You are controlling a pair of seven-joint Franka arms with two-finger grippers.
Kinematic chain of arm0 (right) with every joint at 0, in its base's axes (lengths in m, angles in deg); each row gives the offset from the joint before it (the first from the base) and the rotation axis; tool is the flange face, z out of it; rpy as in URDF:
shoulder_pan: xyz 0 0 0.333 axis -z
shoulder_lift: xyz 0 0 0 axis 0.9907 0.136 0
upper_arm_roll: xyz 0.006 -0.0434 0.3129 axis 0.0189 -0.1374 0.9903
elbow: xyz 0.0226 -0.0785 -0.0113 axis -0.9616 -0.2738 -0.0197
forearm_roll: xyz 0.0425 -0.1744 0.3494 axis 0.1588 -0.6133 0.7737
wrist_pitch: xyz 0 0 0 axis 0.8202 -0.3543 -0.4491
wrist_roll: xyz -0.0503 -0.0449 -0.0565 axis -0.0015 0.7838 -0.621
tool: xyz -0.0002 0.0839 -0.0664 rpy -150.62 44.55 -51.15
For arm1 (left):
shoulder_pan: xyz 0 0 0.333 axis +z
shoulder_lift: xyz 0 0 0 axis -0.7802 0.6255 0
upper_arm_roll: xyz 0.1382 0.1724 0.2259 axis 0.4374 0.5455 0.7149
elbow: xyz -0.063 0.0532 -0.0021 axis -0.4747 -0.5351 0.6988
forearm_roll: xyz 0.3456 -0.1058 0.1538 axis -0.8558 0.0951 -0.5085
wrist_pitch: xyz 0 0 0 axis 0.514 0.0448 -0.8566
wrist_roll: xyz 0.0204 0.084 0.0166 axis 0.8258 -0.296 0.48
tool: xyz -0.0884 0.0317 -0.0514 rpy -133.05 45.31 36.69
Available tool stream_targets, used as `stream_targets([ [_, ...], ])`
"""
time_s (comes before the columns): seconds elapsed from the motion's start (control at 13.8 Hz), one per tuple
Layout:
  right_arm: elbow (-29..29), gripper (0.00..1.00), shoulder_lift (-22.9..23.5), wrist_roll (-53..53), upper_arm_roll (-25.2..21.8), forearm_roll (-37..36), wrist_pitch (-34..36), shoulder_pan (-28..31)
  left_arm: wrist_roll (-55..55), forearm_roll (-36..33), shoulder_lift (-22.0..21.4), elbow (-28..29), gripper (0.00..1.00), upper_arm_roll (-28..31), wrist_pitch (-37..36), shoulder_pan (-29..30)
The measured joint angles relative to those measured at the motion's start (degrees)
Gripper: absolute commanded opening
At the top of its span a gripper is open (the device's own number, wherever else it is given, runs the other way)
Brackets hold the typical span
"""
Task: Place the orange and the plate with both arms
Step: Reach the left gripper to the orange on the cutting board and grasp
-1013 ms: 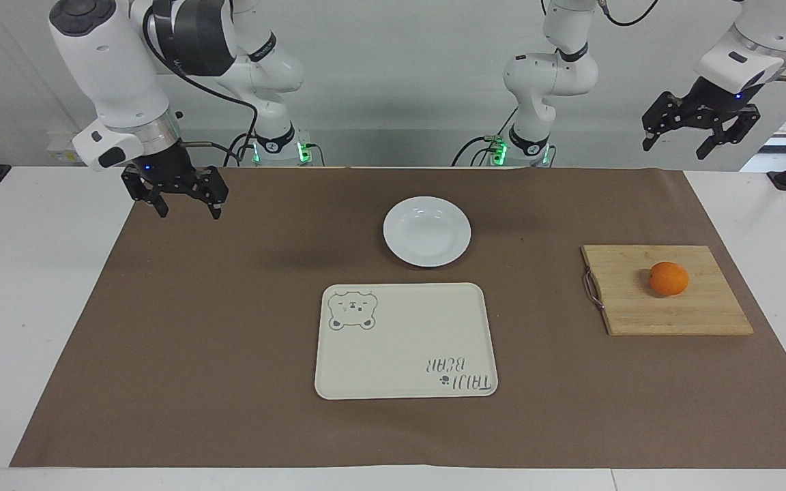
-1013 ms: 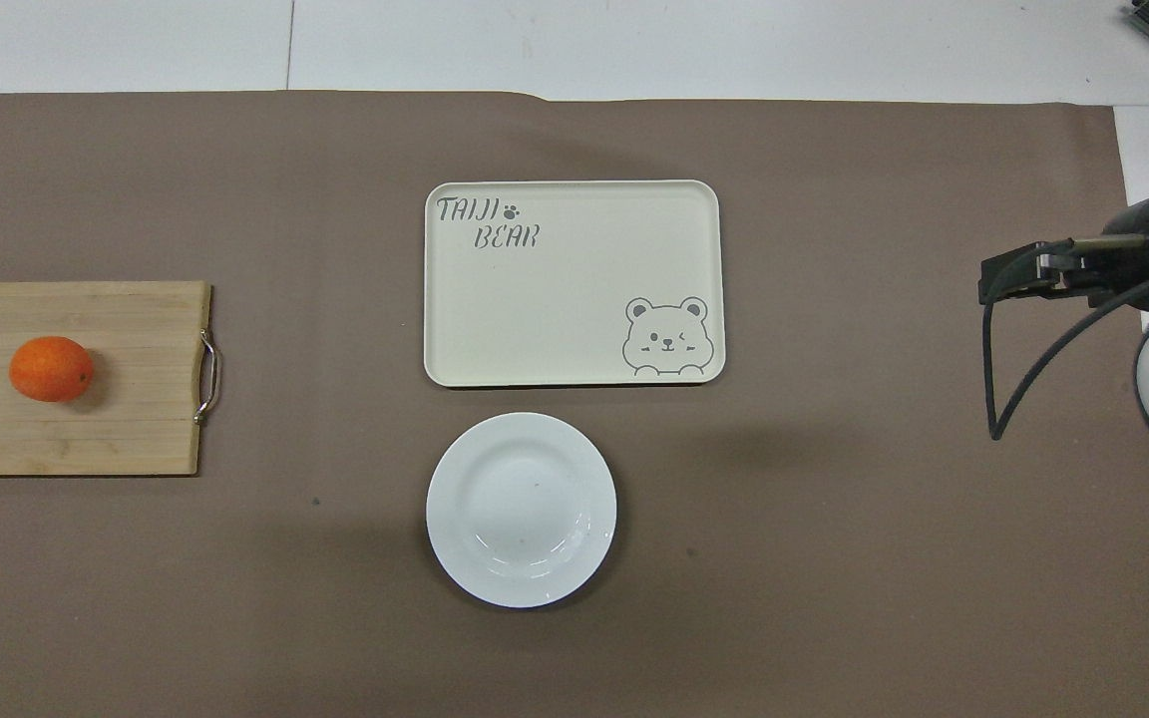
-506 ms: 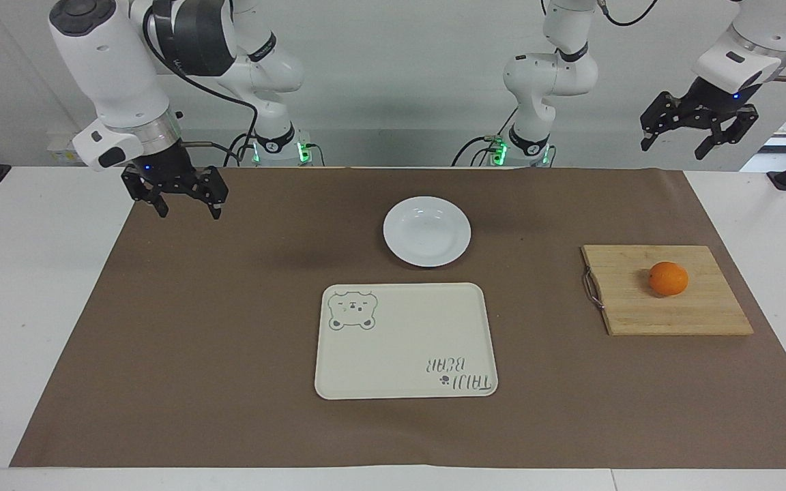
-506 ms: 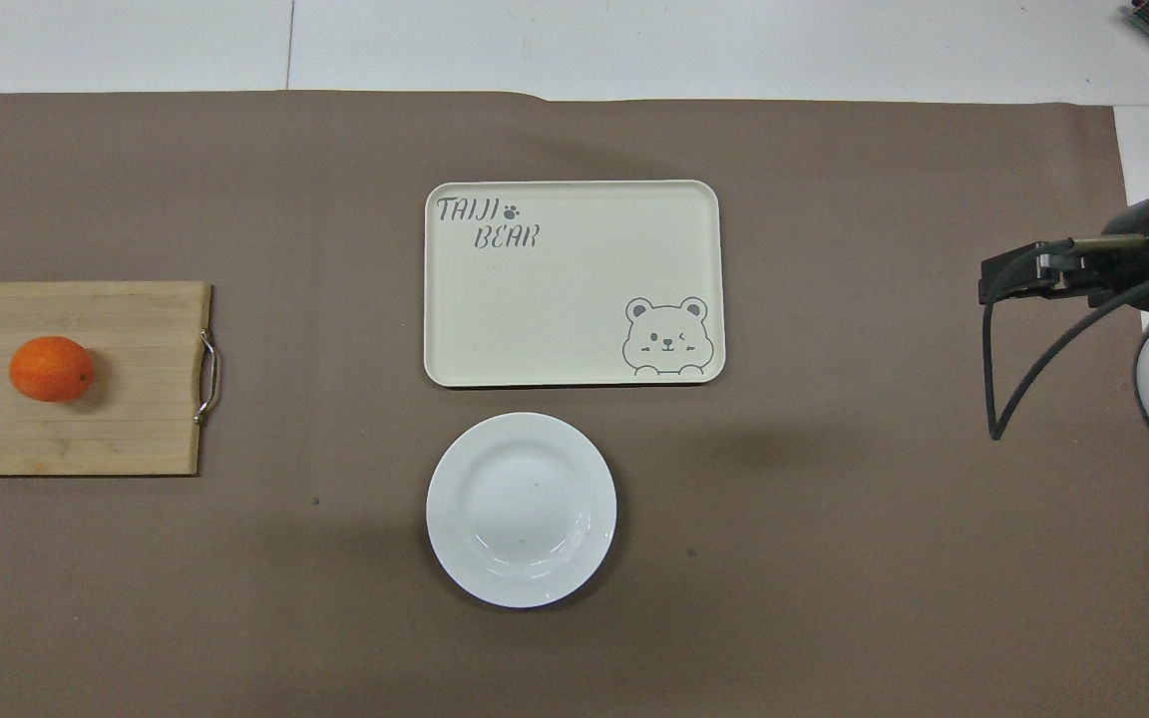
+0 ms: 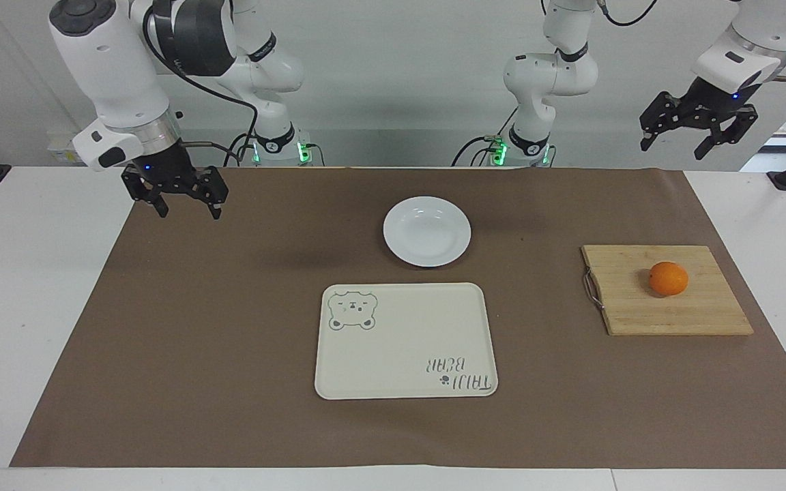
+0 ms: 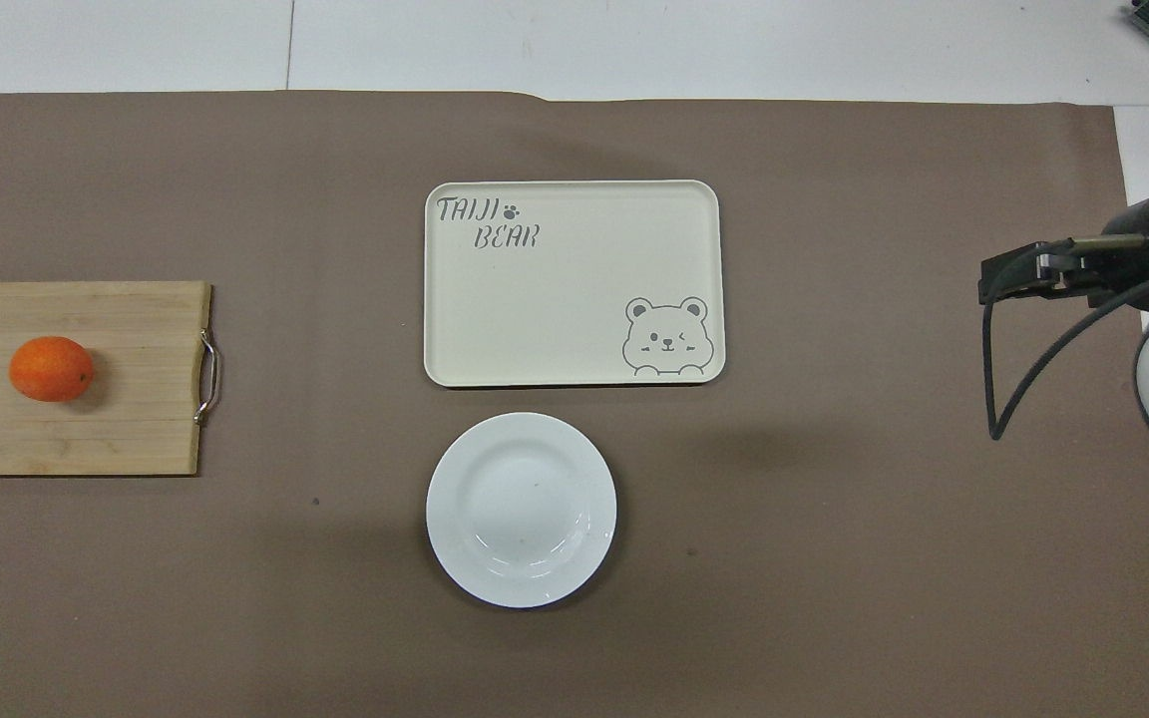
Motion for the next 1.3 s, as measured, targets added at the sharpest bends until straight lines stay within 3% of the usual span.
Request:
stream_targets([
  [0.43, 0.0, 1.00, 0.0, 0.0, 0.0, 0.0, 0.0, 0.0, 0.0, 0.0, 0.0, 0.0, 1.00, 0.1, 0.3, 0.0],
  [0.72, 0.0, 1.00, 0.0, 0.0, 0.0, 0.0, 0.0, 0.0, 0.0, 0.0, 0.0, 2.5, 1.00, 0.7, 5.6, 0.1],
  [0.94, 0.0, 1.00, 0.0, 0.0, 0.0, 0.0, 0.0, 0.0, -1.1, 0.0, 0.1, 9.1, 1.00, 1.0, 11.8, 2.5],
  [1.3, 0.0, 1.00, 0.0, 0.0, 0.0, 0.0, 0.0, 0.0, -9.4, 0.0, 0.9, 24.0, 1.00, 1.2, 29.7, 8.7],
])
